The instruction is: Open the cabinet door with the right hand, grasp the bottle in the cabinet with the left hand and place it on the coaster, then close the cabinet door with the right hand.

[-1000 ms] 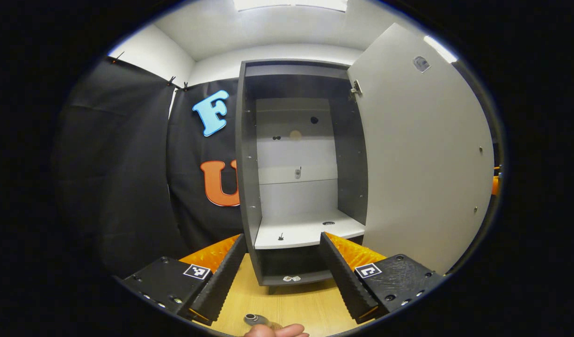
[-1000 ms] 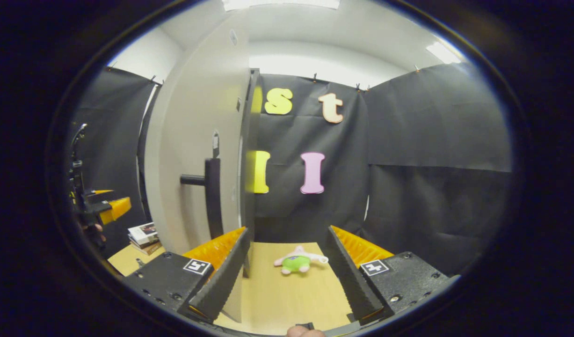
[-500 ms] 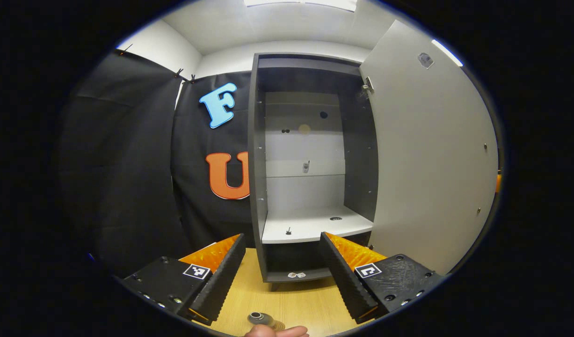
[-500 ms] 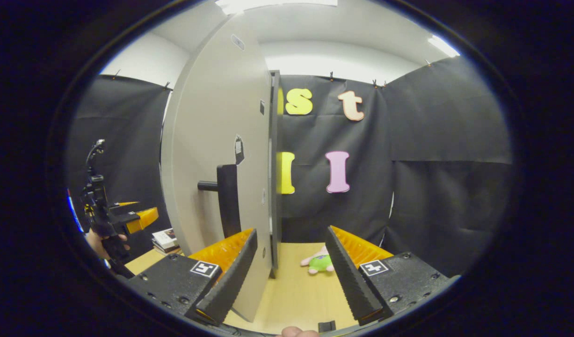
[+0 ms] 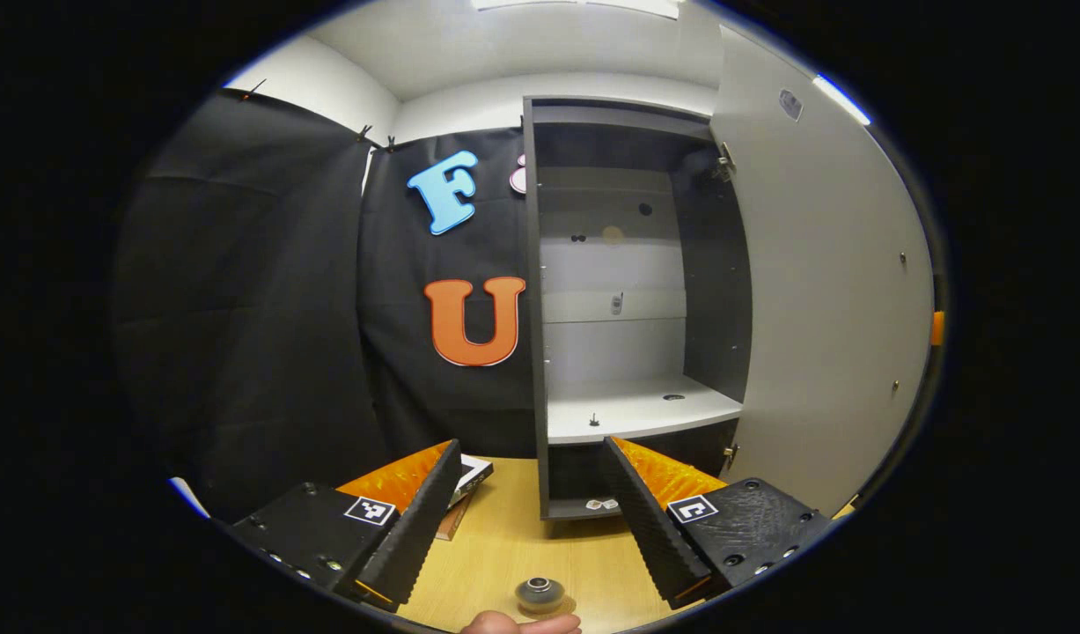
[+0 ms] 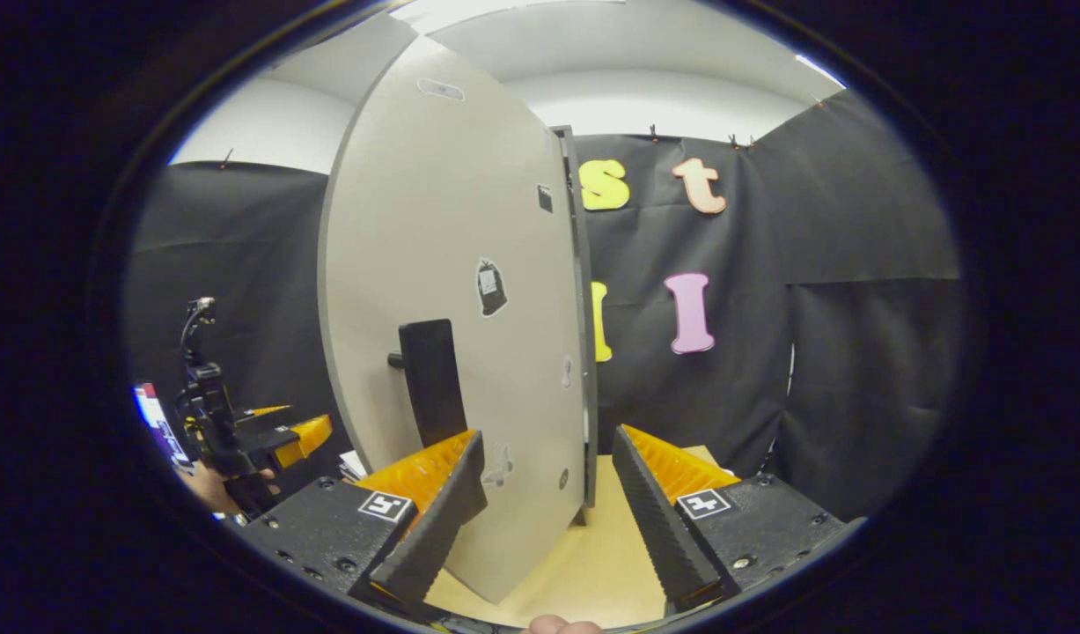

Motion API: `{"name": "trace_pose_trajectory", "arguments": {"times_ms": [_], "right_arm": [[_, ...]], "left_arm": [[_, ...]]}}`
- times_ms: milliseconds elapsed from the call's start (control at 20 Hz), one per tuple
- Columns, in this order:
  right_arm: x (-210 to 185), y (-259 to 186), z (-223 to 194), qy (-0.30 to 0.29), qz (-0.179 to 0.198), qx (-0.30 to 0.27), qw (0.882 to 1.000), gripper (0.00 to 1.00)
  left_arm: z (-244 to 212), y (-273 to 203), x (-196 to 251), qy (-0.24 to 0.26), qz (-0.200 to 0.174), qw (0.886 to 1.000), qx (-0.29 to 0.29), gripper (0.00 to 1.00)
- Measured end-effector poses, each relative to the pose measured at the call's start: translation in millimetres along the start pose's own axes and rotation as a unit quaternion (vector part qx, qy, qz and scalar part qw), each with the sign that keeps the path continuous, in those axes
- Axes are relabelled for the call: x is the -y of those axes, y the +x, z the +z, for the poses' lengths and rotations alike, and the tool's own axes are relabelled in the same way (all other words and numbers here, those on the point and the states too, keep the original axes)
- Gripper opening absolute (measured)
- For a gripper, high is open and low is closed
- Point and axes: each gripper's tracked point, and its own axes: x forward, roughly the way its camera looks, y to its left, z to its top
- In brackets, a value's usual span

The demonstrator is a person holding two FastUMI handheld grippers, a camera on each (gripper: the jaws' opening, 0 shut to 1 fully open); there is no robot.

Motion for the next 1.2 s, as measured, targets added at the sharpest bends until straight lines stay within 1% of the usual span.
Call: {"name": "trace_pose_trajectory", "arguments": {"times_ms": [100,150,200,300,450,600,650,700,800,850,900,1000,1050,1100,1150,1200], "right_arm": [[-8.5,4.4,-1.2,-0.003,0.01,0.001,1.0,0.95],[-10.5,7.2,-0.9,-0.001,0.016,0.001,1.0,0.92],[-15.4,12.4,-1.9,0.002,0.023,0.0,1.0,0.95],[-29.4,27.2,-1.9,0.001,0.037,-0.005,0.999,0.95],[-49.3,37.9,-0.6,0.006,0.058,-0.008,0.998,0.95],[-67.4,51.6,-1.5,0.018,0.077,-0.013,0.997,0.95],[-74.6,55.4,-0.1,0.024,0.082,-0.01,0.996,0.95],[-79.5,59.2,3.1,0.027,0.087,-0.004,0.996,0.92],[-88.5,71.7,5.2,0.025,0.094,0.004,0.995,0.92],[-93.9,79.6,4.7,0.023,0.099,0.005,0.995,0.95],[-100.3,84.7,2.0,0.023,0.105,-0.001,0.994,0.95],[-105.3,89.5,-0.5,0.026,0.111,-0.007,0.993,0.95],[-104.8,91.0,0.7,0.028,0.11,-0.004,0.994,0.93],[-103.2,91.9,2.7,0.027,0.108,-0.003,0.994,0.95],[-99.2,92.5,3.7,0.023,0.103,-0.002,0.994,0.92],[-95.4,91.2,3.6,0.021,0.098,0.0,0.995,0.92]], "left_arm": [[-0.4,-3.5,-11.3,0.0,0.008,1.0,0.003,0.96],[-1.0,-4.7,-15.9,0.0,0.011,1.0,0.004,0.96],[-2.5,-5.5,-19.9,-0.001,0.013,1.0,0.004,0.96],[-4.2,-8.5,-30.4,0.002,0.022,1.0,0.003,0.96],[-6.9,-12.9,-47.7,0.005,0.036,0.999,0.003,0.96],[-14.2,-15.2,-61.1,0.005,0.04,0.999,-0.006,0.96],[-16.4,-15.8,-66.7,0.004,0.042,0.999,-0.009,0.96],[-17.8,-16.8,-73.2,0.002,0.044,0.999,-0.011,0.96],[-21.8,-16.9,-84.6,0.001,0.049,0.999,-0.015,0.96],[-23.9,-16.8,-90.6,0.001,0.052,0.998,-0.018,0.96],[-25.0,-17.5,-96.0,0.001,0.055,0.998,-0.02,0.96],[-25.6,-18.7,-106.0,0.002,0.06,0.998,-0.023,0.96],[-24.8,-19.0,-110.9,0.002,0.064,0.998,-0.022,0.96],[-25.9,-17.1,-114.0,0.0,0.065,0.998,-0.022,0.96],[-27.2,-15.3,-115.4,-0.002,0.065,0.998,-0.023,0.96],[-27.8,-12.9,-116.2,-0.004,0.064,0.998,-0.024,0.96]]}}
